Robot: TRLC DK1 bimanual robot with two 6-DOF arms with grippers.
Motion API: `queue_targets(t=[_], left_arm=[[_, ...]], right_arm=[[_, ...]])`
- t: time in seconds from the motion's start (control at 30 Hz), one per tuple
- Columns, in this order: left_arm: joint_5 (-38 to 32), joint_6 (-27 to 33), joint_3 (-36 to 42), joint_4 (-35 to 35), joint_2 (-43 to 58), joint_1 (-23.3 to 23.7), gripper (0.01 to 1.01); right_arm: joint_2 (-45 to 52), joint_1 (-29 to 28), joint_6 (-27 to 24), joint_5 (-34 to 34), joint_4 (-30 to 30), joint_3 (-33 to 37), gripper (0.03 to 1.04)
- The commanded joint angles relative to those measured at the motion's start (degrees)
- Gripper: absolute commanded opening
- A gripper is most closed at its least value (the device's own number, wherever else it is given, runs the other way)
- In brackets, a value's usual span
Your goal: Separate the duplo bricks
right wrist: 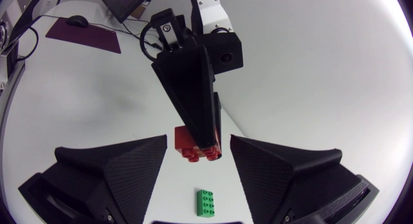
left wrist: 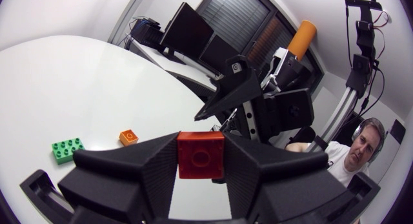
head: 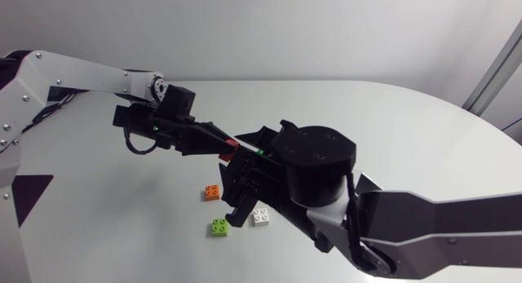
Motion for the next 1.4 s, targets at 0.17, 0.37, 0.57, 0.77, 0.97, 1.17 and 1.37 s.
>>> queue_targets(t=[0.17,0.37,0.57,0.77,0.97,1.17,1.37], left_arm=[[1.21,-0.52,-0.36,-13.97,0.28,-0.36,0.139],[1.21,-1.66,-0.71,-14.23,-1.65,-0.45,0.139],[1.13,-1.31,-2.03,-14.23,-2.88,-0.53,0.138],[1.04,1.5,-3.52,-14.32,-3.94,-0.53,0.139],[1.04,2.03,-3.96,-14.32,-5.26,-0.45,0.164],[1.21,2.21,-3.87,-14.49,-7.37,0.34,0.513],[1.21,3.88,-4.31,-14.49,-9.12,1.57,0.746]], right_arm=[[1.38,0.4,-1.4,0.78,2.17,-2.74,0.53],[1.56,0.49,-1.66,0.78,2.61,-2.92,0.52],[1.56,1.01,-1.84,0.78,2.88,-2.57,0.4],[1.56,1.81,-2.01,1.22,3.4,-3.01,0.27],[0.59,2.42,-2.01,1.75,3.49,-3.97,0.27],[-0.82,2.86,-2.45,2.54,3.49,-5.03,0.27],[-3.45,2.77,-3.07,3.24,3.4,-7.14,0.27]])
